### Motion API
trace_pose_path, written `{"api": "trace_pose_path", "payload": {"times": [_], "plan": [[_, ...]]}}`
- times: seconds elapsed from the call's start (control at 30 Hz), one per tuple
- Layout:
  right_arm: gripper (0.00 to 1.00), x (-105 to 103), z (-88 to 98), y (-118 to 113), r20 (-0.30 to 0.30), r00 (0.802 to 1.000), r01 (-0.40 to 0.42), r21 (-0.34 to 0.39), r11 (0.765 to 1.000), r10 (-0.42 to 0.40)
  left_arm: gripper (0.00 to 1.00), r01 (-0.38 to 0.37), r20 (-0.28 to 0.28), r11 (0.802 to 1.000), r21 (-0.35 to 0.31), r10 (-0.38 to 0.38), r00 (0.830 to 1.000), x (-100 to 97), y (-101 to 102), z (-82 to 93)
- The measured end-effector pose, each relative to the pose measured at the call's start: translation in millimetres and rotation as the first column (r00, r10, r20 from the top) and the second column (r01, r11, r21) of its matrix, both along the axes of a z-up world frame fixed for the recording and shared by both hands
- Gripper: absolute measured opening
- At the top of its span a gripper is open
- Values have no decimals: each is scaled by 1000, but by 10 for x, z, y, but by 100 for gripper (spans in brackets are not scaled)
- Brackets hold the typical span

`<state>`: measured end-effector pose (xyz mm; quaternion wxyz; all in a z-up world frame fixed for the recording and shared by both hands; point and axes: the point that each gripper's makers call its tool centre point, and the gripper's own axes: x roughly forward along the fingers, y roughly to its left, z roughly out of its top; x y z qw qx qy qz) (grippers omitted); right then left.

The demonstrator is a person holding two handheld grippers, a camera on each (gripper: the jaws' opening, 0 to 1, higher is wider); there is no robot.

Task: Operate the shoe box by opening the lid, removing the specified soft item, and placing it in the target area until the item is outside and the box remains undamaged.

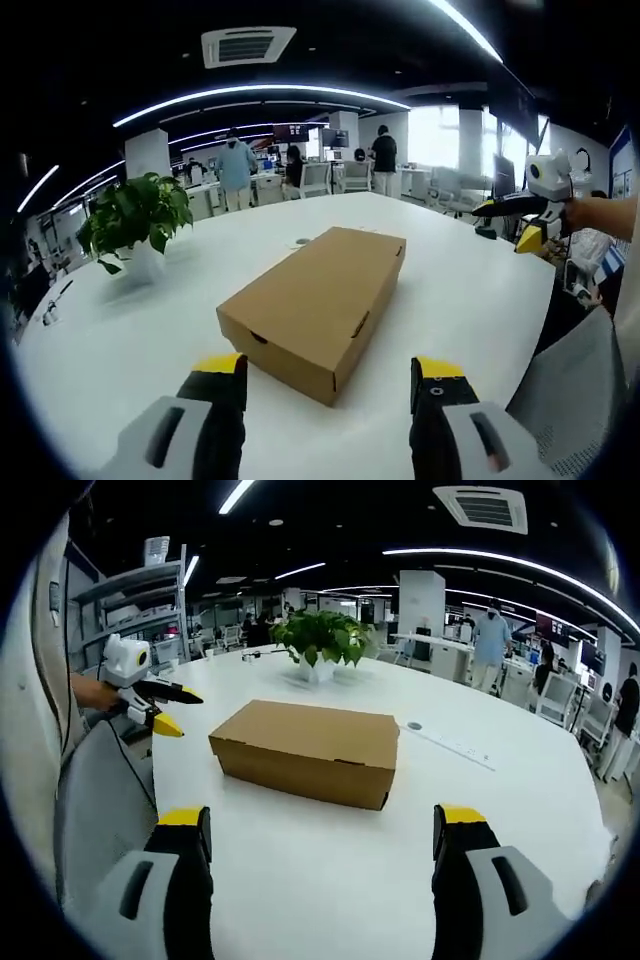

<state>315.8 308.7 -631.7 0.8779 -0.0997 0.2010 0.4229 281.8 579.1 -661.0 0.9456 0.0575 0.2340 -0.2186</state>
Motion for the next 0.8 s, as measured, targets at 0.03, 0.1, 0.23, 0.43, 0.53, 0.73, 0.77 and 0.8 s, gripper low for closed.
{"api": "trace_pose_path", "payload": {"times": [0.03,0.1,0.23,0.43,0.53,0.73,0.77,0.8], "plan": [[84,39,-12,10,0,1000,-9,-1,1000,9,66,-10,-2,1000,-5,10,1000,17,6,-7],[83,93,-21,30,1,1000,-22,3,1000,22,65,-26,0,999,-18,26,1000,44,-2,-2],[78,223,-47,98,9,998,-54,10,998,54,61,-38,6,999,10,38,999,70,-3,-47],[72,391,-142,157,6,995,-99,4,995,99,59,-76,-6,997,18,76,997,110,5,-138],[69,470,-186,193,9,991,-132,-7,991,132,59,-98,4,995,20,98,995,128,-23,-159],[65,629,-280,244,0,984,-176,-13,984,176,57,-133,9,990,41,133,991,166,-50,-241],[64,662,-304,256,1,982,-190,-18,982,190,57,-144,8,989,46,144,990,178,-43,-261],[63,683,-320,264,3,980,-198,-21,980,198,57,-149,5,988,45,149,989,180,-45,-272]]}}
